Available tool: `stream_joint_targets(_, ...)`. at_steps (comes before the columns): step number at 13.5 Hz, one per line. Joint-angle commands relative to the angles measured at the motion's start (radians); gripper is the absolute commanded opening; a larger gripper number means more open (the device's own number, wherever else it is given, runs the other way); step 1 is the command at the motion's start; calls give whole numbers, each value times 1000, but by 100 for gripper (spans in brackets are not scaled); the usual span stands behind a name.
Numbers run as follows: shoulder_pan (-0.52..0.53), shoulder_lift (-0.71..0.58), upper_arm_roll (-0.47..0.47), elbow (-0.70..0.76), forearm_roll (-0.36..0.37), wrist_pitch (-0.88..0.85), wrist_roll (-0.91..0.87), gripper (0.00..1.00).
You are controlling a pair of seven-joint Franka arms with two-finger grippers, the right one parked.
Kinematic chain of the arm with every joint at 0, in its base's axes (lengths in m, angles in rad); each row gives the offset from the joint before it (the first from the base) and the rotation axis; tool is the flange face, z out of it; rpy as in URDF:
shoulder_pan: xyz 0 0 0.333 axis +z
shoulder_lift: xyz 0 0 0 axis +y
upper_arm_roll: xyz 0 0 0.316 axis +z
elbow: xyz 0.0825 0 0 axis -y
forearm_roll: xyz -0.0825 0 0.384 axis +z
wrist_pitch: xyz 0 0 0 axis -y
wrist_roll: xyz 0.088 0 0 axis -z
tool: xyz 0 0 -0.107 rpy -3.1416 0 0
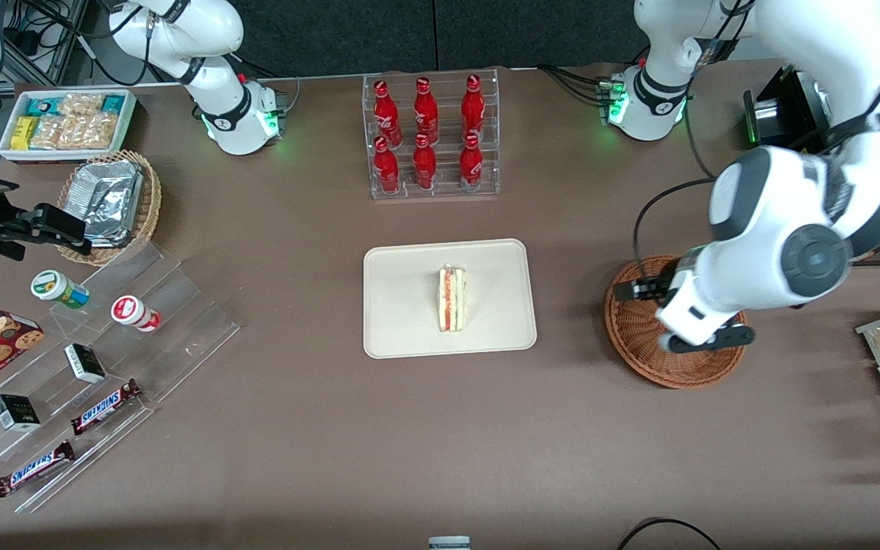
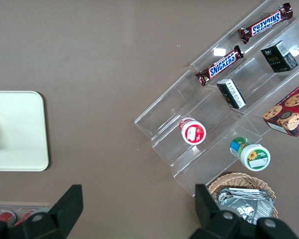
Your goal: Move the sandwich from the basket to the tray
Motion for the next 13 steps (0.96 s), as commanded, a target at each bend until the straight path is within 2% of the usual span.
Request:
stream_joint_targets(1, 48, -127, -20, -90, 38, -34, 90, 100)
stream_joint_targets(6, 100, -235, -26, -111, 63, -134, 156, 100)
stream_joint_targets(10, 166, -301, -31, -107, 103, -211, 286, 100)
stream_joint_targets(13, 181, -333, -36, -108, 129, -249, 297, 100)
